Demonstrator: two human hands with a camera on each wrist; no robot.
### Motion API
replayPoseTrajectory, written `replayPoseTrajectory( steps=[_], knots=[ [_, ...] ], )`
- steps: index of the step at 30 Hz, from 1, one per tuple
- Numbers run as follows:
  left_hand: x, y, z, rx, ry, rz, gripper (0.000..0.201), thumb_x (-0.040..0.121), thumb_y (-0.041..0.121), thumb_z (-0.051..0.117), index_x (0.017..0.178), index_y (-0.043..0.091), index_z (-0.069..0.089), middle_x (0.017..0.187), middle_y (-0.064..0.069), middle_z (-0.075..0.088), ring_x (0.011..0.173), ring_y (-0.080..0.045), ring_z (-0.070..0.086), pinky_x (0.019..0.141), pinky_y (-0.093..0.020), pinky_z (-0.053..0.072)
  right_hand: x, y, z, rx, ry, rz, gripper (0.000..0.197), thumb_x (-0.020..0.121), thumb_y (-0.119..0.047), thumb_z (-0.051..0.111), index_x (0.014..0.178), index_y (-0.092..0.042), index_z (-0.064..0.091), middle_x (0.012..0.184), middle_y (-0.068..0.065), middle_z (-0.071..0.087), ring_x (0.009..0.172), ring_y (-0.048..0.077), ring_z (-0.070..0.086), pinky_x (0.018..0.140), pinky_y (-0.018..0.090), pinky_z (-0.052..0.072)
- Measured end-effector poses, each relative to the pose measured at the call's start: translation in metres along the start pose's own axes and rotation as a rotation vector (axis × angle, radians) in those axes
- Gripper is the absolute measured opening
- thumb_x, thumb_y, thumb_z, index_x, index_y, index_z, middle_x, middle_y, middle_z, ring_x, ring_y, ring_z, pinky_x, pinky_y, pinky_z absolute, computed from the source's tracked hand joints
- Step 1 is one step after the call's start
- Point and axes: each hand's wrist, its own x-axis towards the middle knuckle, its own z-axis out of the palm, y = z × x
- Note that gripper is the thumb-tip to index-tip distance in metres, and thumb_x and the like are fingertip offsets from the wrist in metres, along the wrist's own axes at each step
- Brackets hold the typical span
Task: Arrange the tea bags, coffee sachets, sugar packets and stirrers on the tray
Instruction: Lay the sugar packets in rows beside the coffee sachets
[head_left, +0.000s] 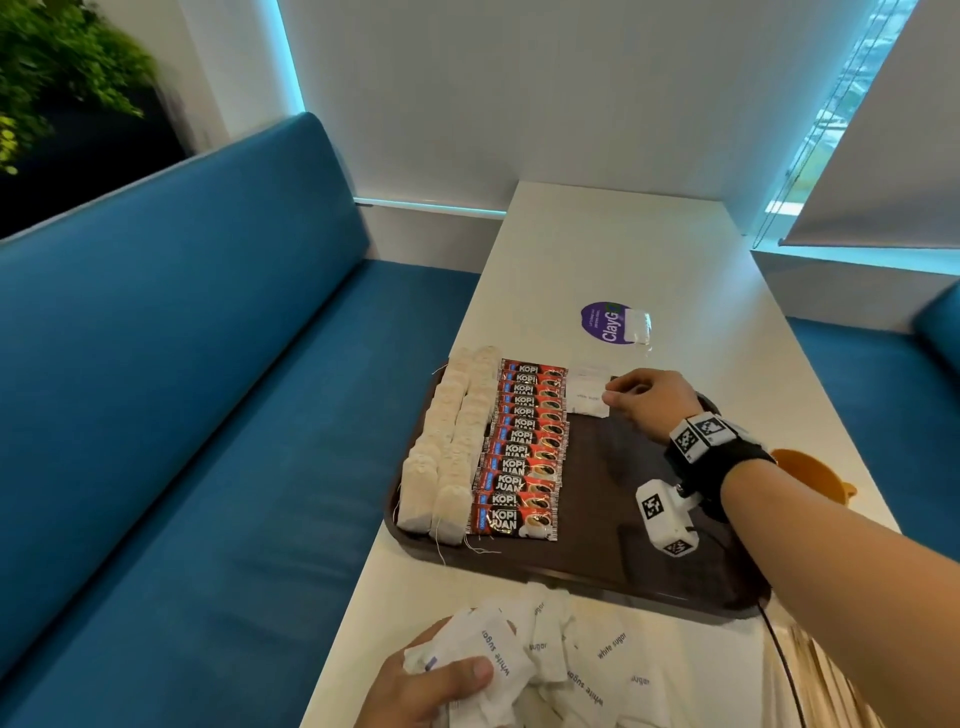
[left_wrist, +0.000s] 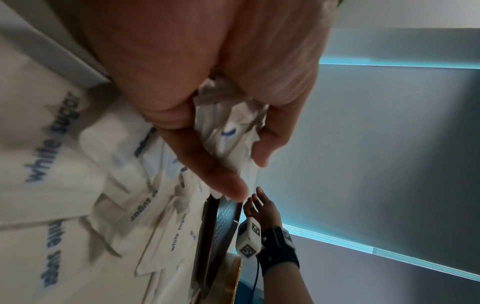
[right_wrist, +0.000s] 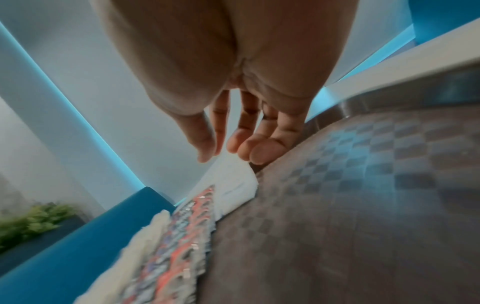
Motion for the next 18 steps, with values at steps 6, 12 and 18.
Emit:
replayPoseTrajectory(
  steps=[6, 12, 18],
  knots=[
    [-0.04, 0.066, 0.029, -0.308, -0.26, -0.026, 0.079, 0.046, 0.009, 0.092, 0.121, -0.001, 0.07, 0.104, -0.039, 0.066, 0.066, -0.048, 0.064, 0.053, -0.041, 0.056, -0.069, -0.022, -0.031, 0.159, -0.01, -0.06, 0.011, 0.087, -0.015, 0.078, 0.089, -0.025, 0.076, 0.082, 0.002, 0.069, 0.075, 0.018, 0.065, 0.077, 0.041, 0.06],
    [-0.066, 0.072, 0.042, -0.332, -0.239, 0.016, 0.073, 0.05, 0.007, 0.09, 0.12, 0.0, 0.07, 0.104, -0.034, 0.068, 0.074, -0.044, 0.066, 0.051, -0.041, 0.057, -0.194, -0.048, -0.049, 0.38, -0.126, -0.131, 0.011, 0.09, -0.01, 0.074, 0.097, -0.018, 0.076, 0.08, 0.004, 0.067, 0.064, 0.012, 0.06, 0.063, 0.027, 0.055],
    [-0.096, 0.067, 0.059, -0.224, -0.273, 0.036, 0.054, 0.064, 0.012, 0.085, 0.116, 0.004, 0.073, 0.099, -0.028, 0.068, 0.072, -0.034, 0.065, 0.046, -0.032, 0.054, -0.302, -0.037, -0.02, 0.573, -0.271, -0.063, 0.015, 0.087, -0.006, 0.076, 0.1, -0.015, 0.076, 0.081, 0.004, 0.072, 0.071, 0.019, 0.066, 0.067, 0.038, 0.059]
  ],
)
